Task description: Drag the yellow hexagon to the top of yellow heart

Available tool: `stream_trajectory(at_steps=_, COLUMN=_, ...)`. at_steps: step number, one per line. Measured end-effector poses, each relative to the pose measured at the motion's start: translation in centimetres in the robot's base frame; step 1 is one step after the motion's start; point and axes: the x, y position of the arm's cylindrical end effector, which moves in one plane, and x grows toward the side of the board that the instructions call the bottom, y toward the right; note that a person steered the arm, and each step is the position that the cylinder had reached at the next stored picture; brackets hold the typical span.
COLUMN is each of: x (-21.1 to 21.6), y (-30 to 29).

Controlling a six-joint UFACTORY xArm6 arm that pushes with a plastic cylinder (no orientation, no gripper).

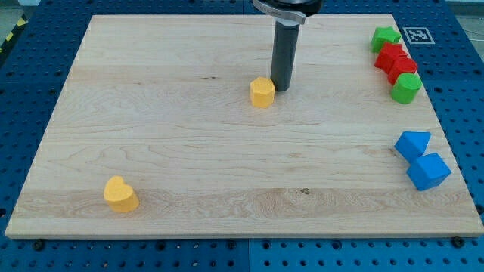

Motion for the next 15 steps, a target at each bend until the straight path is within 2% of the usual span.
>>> stream_trajectory(at_steps=2, x=0.1, y=-4.0)
stream_trajectory(at_steps=4, x=2.0, y=-2.9)
stream_trajectory(at_steps=9, x=5.7, y=-8.5)
stream_trajectory(at_steps=12, x=5.7, y=-11.9)
stream_trajectory(at_steps=14, x=7.8, y=-12.2)
stream_trajectory(at_steps=15, x=7.8, y=-9.6)
